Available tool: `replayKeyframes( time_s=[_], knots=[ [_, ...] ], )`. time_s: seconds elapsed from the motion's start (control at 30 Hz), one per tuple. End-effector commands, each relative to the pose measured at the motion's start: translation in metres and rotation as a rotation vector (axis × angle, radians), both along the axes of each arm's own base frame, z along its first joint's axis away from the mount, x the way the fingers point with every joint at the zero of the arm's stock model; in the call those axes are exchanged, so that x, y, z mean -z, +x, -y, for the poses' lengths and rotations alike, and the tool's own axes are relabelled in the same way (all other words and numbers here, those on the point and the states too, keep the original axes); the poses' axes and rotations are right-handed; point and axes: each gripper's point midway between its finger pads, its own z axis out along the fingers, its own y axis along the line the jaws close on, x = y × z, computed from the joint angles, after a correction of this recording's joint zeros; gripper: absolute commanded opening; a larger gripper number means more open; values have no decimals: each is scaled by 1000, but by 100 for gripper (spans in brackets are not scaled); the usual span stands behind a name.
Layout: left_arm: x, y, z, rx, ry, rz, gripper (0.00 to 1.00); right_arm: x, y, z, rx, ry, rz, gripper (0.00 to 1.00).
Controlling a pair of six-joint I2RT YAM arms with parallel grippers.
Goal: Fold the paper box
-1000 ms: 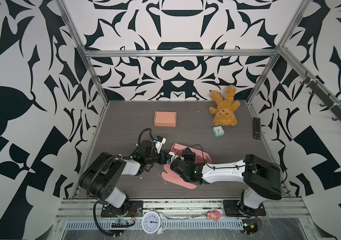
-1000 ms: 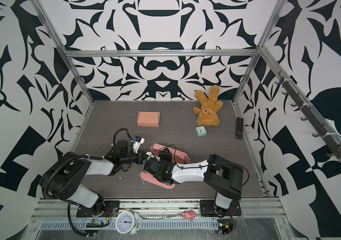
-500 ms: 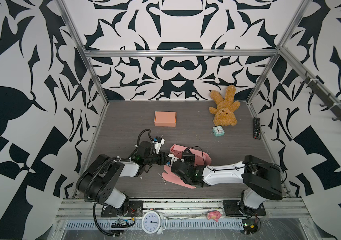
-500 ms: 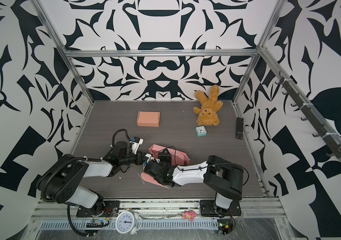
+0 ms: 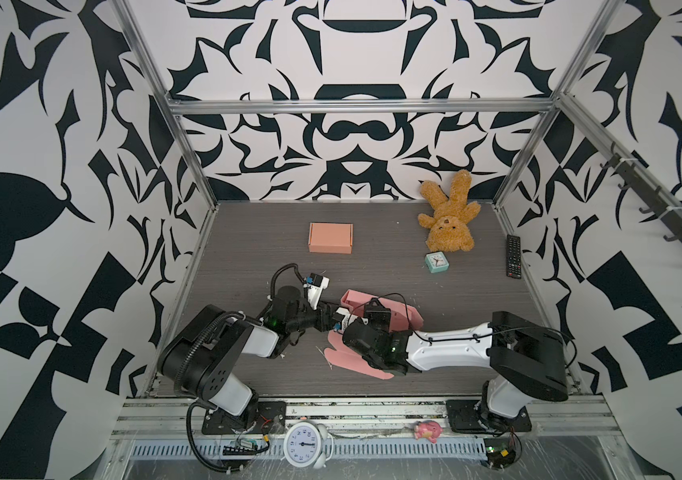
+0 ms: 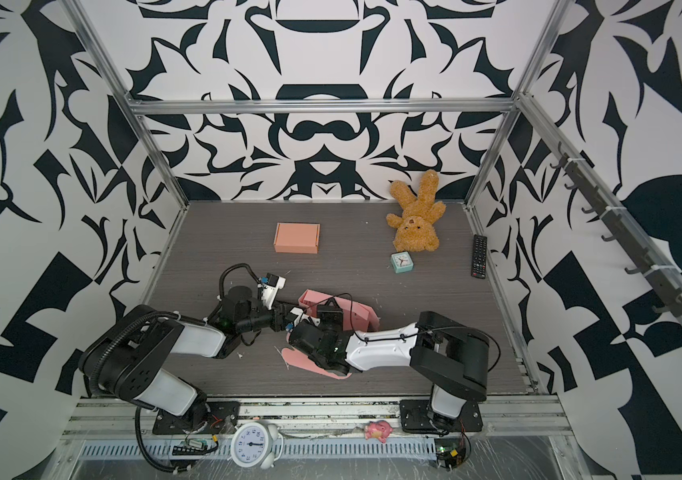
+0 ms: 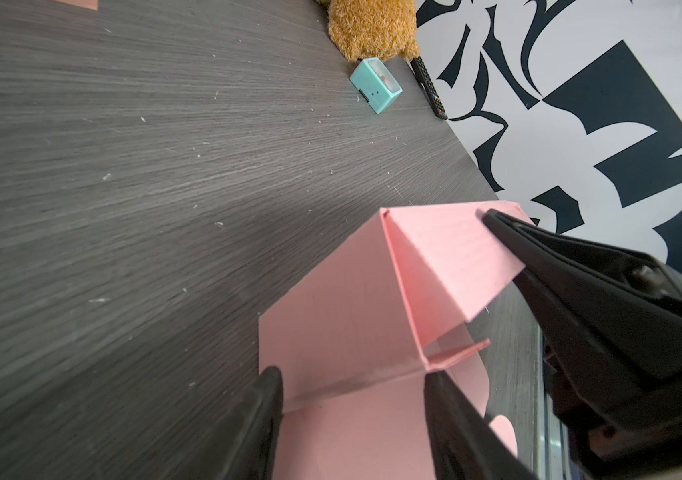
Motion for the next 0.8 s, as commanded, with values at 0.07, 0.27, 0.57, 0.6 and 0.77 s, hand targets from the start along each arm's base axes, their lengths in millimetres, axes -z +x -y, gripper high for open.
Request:
replayKeyframes(
  time_s=[0.07,0.27,0.57,0.6,0.77],
  knots=[
    [-3,5,1,-21,9,94,53,5,-4,-7,-23,3,-31,0],
    [-5,7,5,-24,38,154,49,4,-5,-8,-25,20,-42,0],
    [-4,8,11,-32,38,186,46,8,-5,-9,-24,4,-47,0],
    [-2,9,11,-39,42,191,45,9,-5,-10,-23,3,-47,0],
    [-3,11,6,-97,46,237,41,9,-5,-9,-22,-1,-46,0]
  ],
)
